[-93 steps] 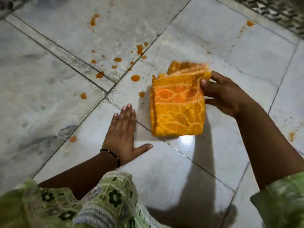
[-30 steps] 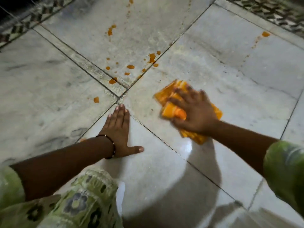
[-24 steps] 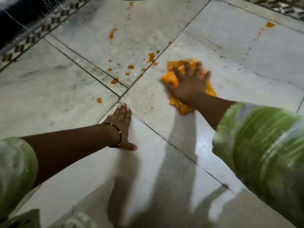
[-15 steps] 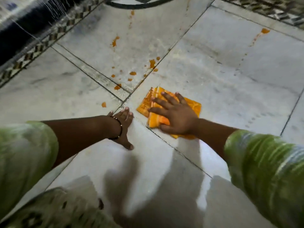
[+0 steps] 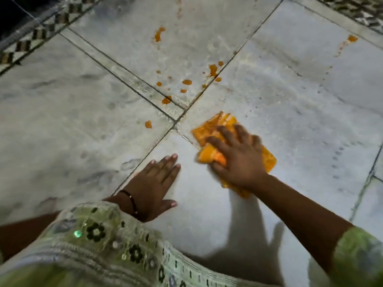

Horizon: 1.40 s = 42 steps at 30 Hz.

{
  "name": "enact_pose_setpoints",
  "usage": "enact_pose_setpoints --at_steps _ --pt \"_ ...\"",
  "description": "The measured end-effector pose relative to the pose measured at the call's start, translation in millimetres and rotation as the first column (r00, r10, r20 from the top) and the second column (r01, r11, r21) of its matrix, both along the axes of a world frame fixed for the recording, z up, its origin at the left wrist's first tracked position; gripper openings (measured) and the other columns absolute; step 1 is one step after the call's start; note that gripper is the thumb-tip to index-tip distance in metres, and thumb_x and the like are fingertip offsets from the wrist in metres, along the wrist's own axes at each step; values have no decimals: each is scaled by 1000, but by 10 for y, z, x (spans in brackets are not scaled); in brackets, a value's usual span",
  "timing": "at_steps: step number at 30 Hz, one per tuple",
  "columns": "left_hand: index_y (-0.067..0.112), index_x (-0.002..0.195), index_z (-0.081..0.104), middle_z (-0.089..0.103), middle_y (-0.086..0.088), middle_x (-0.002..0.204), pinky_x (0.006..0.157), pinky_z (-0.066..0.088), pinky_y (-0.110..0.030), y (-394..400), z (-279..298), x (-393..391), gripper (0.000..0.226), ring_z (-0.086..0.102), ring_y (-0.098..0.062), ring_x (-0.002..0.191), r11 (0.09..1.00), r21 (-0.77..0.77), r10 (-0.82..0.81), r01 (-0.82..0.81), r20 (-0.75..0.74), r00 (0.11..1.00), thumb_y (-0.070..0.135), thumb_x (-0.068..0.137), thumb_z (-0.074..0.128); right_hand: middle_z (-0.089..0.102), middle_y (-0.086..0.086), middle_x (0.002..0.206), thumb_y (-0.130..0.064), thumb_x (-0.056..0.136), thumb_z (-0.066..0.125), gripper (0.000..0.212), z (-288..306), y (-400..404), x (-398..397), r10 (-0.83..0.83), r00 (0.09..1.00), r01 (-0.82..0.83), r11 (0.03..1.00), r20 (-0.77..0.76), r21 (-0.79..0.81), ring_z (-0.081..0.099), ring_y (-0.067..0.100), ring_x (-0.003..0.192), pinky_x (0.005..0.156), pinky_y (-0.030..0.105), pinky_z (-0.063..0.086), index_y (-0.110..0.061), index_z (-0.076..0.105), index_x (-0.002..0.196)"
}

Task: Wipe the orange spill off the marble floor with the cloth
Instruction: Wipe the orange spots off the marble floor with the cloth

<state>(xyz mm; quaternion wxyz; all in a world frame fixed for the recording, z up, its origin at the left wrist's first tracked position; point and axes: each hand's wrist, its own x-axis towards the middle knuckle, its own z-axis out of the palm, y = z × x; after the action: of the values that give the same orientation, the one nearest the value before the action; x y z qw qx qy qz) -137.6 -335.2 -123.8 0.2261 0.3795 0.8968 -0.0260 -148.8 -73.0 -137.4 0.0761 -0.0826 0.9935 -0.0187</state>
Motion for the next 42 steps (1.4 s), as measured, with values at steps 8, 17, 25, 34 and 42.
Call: enact_pose_setpoints --at_steps 8,17,25,34,42 --pt "0 146 25 20 -17 155 111 18 -49 191 -319 98 83 19 -29 144 982 189 29 -18 -58 998 60 89 32 1 -2 162 -73 82 35 72 -55 -258 -851 -434 899 437 896 58 -78 -8 44 144 105 73 7 -48 14 147" --pt "1 147 23 15 -16 157 113 17 -50 216 -414 103 83 16 -29 145 971 239 21 13 -139 990 60 89 31 6 -7 161 -74 74 29 74 -17 303 -383 -412 910 414 909 39 -50 2 39 145 107 67 15 -52 21 144" --pt "1 146 27 22 -17 155 111 20 -48 217 -420 94 81 21 -29 143 965 260 17 27 -166 986 60 90 30 7 -6 161 -69 80 31 69 -81 -179 -414 -99 995 99 994 -3 -40 2 41 145 108 66 11 -48 22 146" --pt "0 148 18 17 -19 156 113 11 -55 -776 -309 184 106 20 -33 143 843 161 538 -514 -212 816 78 78 27 8 -2 161 -70 76 30 73 -45 -315 -583 -372 927 374 925 41 -66 -2 42 145 109 67 8 -48 22 146" --pt "0 148 21 17 -17 156 114 12 -55 -909 -316 247 116 17 -30 144 786 173 616 -594 -142 774 88 72 19 24 -4 158 -68 74 40 69 -35 -859 191 302 953 -301 951 -4 -72 15 41 144 106 67 19 -47 38 140"
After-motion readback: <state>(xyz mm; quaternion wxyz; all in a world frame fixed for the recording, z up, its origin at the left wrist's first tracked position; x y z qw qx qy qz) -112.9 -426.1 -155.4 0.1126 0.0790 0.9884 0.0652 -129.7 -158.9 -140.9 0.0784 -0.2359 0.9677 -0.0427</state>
